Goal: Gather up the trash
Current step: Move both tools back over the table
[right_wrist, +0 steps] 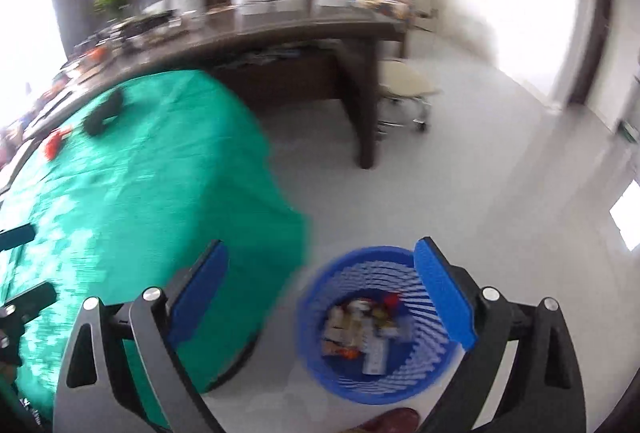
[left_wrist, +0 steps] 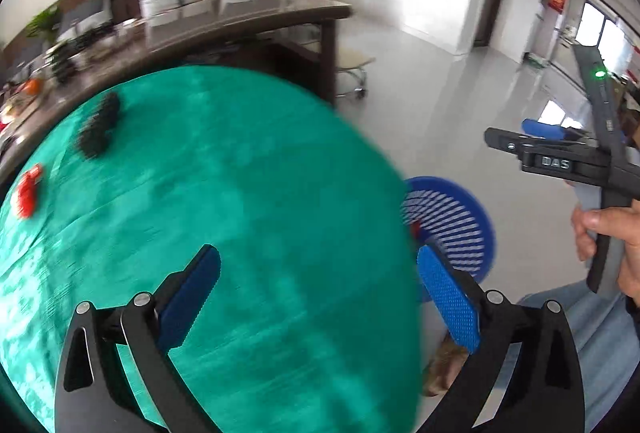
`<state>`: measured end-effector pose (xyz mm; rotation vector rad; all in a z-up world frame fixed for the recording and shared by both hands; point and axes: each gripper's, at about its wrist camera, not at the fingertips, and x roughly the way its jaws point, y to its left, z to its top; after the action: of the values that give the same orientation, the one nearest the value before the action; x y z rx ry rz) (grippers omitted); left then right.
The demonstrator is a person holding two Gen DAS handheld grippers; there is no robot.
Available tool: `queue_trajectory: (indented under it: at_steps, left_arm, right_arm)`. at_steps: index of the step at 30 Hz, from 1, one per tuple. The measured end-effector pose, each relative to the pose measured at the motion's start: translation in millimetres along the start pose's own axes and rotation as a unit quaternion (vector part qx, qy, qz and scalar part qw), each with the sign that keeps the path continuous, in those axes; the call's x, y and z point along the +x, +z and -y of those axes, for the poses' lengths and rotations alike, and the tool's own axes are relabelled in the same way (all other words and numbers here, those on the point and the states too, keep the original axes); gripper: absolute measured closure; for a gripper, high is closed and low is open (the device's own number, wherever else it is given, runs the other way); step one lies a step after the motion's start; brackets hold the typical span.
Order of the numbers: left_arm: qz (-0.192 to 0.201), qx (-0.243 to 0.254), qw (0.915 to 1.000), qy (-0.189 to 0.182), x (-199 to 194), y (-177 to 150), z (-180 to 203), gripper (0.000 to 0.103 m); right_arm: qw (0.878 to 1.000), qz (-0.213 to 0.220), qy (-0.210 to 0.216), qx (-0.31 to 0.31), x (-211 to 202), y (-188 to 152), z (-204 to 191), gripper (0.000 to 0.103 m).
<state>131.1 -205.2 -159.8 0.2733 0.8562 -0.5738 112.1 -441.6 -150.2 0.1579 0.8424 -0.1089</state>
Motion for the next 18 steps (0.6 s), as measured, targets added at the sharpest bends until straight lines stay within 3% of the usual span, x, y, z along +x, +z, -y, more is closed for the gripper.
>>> queue_trajectory:
  at_steps: [5, 9, 13, 18]
  left_arm:
    - [-0.003, -0.056, 0.9966, 0.061, -33, -29, -83, 0.005]
    - [-0.002, -0.102, 0.9882, 0.114, -53, -44, -146, 0.005]
    - [0.001, -0.137, 0.9811, 0.136, -60, -49, -188, 0.005]
    - [0.002, -0.15, 0.9776, 0.147, -63, -54, -212, 0.005]
  right_arm:
    - [0.994, -0.031, 0.091, -0.058, 22, 15, -117, 0.005]
    - [0.988, -0.038, 0.116, -0.1, 41, 30, -184, 0.005]
    - [0.986, -0.045, 0.108, -0.122, 62, 33, -220, 0.005]
    - [0.987, -0.06, 0.089, -0.116, 80, 25, -230, 0.005]
